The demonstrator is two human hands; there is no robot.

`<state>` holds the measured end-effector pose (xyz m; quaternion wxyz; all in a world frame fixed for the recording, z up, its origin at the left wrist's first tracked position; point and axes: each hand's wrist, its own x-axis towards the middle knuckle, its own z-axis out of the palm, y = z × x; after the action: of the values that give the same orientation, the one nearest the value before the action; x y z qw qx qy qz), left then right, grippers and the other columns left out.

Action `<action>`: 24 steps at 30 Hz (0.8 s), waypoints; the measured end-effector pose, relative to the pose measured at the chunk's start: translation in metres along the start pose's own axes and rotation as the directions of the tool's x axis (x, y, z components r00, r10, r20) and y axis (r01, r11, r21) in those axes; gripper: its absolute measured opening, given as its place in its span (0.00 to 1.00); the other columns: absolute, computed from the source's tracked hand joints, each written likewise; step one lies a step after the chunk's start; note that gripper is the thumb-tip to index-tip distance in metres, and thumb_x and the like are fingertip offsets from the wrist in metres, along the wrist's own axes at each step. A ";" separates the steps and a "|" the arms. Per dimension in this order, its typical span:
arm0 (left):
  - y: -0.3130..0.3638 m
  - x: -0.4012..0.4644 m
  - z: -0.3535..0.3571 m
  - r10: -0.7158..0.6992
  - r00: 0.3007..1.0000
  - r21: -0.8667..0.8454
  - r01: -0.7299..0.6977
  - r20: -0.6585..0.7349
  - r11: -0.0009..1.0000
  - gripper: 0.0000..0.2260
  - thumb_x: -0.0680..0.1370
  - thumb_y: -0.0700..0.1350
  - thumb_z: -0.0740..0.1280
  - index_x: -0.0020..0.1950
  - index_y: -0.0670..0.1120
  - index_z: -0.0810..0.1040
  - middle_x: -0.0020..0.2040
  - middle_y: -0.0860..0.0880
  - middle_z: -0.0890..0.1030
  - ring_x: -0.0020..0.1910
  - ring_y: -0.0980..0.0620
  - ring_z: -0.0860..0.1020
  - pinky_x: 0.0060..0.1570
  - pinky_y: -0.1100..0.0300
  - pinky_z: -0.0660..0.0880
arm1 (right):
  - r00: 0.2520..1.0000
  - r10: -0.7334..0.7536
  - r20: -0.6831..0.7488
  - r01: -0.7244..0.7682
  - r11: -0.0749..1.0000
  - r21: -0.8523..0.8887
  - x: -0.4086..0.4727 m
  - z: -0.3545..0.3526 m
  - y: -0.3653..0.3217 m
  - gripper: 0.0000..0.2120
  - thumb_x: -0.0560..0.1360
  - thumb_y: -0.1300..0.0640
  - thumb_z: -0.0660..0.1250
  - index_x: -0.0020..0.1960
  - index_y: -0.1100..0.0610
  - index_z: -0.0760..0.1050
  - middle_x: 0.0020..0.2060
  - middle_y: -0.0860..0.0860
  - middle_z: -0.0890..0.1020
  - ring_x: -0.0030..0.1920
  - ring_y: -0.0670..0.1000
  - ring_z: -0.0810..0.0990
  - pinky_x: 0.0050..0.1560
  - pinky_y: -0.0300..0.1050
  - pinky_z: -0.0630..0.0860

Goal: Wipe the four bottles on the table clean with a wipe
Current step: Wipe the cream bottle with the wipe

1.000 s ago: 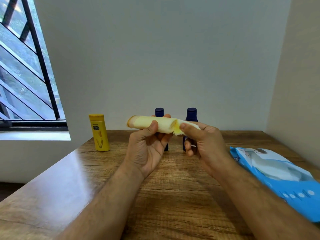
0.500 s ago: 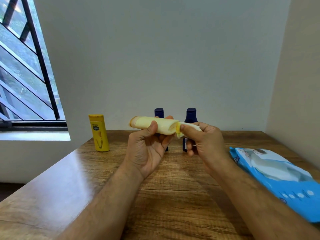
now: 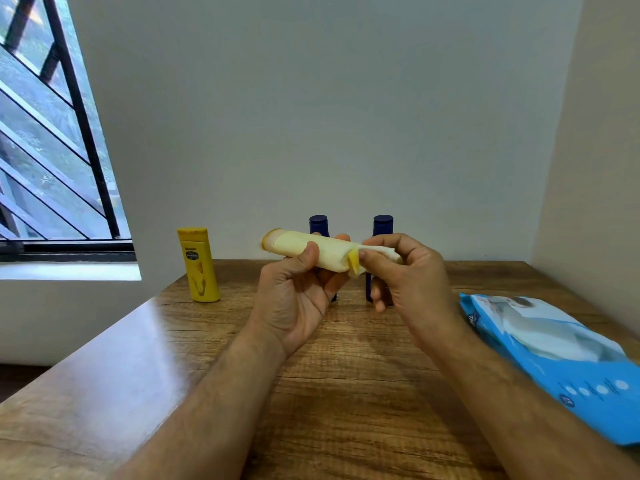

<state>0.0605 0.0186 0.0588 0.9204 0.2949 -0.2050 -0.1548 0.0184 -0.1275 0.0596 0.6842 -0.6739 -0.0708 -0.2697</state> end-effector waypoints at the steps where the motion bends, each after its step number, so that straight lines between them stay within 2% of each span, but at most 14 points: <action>1: 0.000 0.000 0.000 -0.007 1.000 0.006 0.007 -0.001 1.000 0.22 0.74 0.39 0.66 0.67 0.37 0.68 0.63 0.31 0.79 0.63 0.35 0.79 0.55 0.46 0.81 | 0.999 -0.012 -0.033 0.011 1.000 -0.027 0.001 -0.001 0.000 0.05 0.76 0.57 0.71 0.51 0.54 0.80 0.38 0.54 0.83 0.26 0.47 0.76 0.23 0.42 0.74; 4: -0.001 0.000 -0.001 -0.010 1.000 0.010 0.010 -0.002 1.000 0.23 0.74 0.38 0.67 0.68 0.37 0.68 0.63 0.31 0.78 0.63 0.35 0.78 0.59 0.44 0.78 | 0.996 -0.042 -0.074 0.037 0.997 -0.066 0.001 -0.003 0.000 0.05 0.76 0.57 0.71 0.51 0.54 0.80 0.38 0.55 0.83 0.25 0.46 0.76 0.23 0.40 0.74; 7: -0.001 0.001 -0.004 0.011 1.000 -0.004 -0.011 -0.009 1.000 0.24 0.73 0.37 0.68 0.68 0.37 0.68 0.63 0.31 0.78 0.64 0.35 0.78 0.59 0.44 0.79 | 0.998 -0.069 -0.012 0.066 0.983 -0.172 0.000 -0.001 0.001 0.04 0.75 0.56 0.72 0.49 0.53 0.80 0.33 0.50 0.81 0.25 0.47 0.75 0.23 0.41 0.74; 11: -0.001 0.000 -0.002 0.021 1.000 0.045 -0.020 -0.021 0.999 0.18 0.74 0.39 0.66 0.63 0.36 0.70 0.62 0.31 0.79 0.58 0.38 0.81 0.50 0.50 0.82 | 0.992 -0.107 0.066 0.118 0.973 -0.198 -0.004 0.001 -0.001 0.04 0.73 0.57 0.73 0.47 0.52 0.81 0.28 0.45 0.80 0.26 0.47 0.75 0.24 0.44 0.76; 15: -0.001 -0.001 -0.002 0.000 1.000 0.059 0.001 -0.014 0.998 0.20 0.74 0.39 0.66 0.65 0.35 0.69 0.61 0.31 0.79 0.60 0.37 0.80 0.53 0.49 0.82 | 0.992 -0.121 0.025 0.124 0.972 -0.198 -0.004 0.000 -0.001 0.05 0.72 0.57 0.74 0.46 0.53 0.79 0.31 0.48 0.81 0.26 0.48 0.75 0.24 0.46 0.76; 17: 0.000 0.000 -0.003 -0.027 1.000 0.038 0.027 -0.013 0.999 0.22 0.73 0.38 0.67 0.65 0.36 0.69 0.60 0.32 0.80 0.59 0.36 0.80 0.54 0.47 0.82 | 0.995 -0.099 -0.032 0.090 0.971 -0.220 -0.002 0.000 0.002 0.06 0.73 0.56 0.74 0.46 0.52 0.78 0.33 0.50 0.81 0.25 0.46 0.75 0.23 0.43 0.75; 21: 0.003 -0.001 -0.004 -0.049 0.999 0.008 0.049 0.012 0.999 0.28 0.67 0.38 0.72 0.65 0.36 0.70 0.59 0.32 0.80 0.58 0.35 0.81 0.50 0.47 0.83 | 0.991 -0.084 -0.107 0.055 0.967 -0.248 0.002 -0.002 0.005 0.05 0.74 0.54 0.73 0.47 0.51 0.78 0.37 0.51 0.82 0.23 0.43 0.75 0.22 0.39 0.74; 24: 0.003 -0.002 -0.002 -0.046 0.999 0.019 0.046 -0.001 0.999 0.21 0.72 0.38 0.67 0.65 0.36 0.70 0.58 0.32 0.81 0.56 0.36 0.82 0.51 0.47 0.83 | 0.990 -0.095 -0.106 0.065 0.964 -0.260 0.001 -0.003 0.004 0.05 0.75 0.54 0.73 0.47 0.52 0.78 0.36 0.51 0.82 0.23 0.43 0.74 0.22 0.37 0.73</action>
<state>0.0602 0.0225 0.0584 0.9137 0.3085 -0.1992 -0.1739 0.0205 -0.1310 0.0564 0.5831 -0.7360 -0.0225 -0.3431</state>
